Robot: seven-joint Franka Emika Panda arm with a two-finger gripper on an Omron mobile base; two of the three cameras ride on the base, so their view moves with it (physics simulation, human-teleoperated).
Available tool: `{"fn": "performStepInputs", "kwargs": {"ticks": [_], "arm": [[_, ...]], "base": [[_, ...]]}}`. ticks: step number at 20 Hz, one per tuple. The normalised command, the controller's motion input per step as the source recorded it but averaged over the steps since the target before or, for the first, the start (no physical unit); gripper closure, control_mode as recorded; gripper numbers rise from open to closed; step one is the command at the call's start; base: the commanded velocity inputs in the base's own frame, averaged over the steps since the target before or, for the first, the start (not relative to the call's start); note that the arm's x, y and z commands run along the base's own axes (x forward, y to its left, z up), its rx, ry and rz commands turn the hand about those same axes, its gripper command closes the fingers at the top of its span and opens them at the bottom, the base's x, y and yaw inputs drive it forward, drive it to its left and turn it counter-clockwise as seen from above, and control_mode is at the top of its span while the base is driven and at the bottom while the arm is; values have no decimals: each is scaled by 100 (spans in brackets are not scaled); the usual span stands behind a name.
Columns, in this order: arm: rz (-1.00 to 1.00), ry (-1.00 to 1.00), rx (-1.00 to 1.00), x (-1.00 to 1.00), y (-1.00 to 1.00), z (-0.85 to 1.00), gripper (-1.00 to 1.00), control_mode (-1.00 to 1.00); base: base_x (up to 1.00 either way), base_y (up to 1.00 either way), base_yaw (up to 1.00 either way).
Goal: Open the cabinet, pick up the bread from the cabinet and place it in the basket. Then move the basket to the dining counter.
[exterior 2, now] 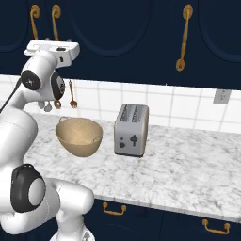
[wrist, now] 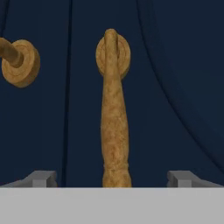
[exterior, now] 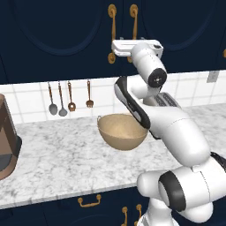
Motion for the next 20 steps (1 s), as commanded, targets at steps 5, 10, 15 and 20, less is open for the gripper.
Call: {"fn": "performStepInputs", "kwargs": {"ticks": [5, 10, 15, 20], "arm": [[0, 0, 0, 27, 0, 0, 100, -100], [0, 0, 0, 0, 0, 0, 100, -100], [0, 0, 0, -21, -6, 2, 100, -100], [-3, 0, 0, -91, -40, 15, 100, -100]], "base": [[0, 0, 0], [0, 0, 0], [0, 0, 0], [0, 0, 0]]}}
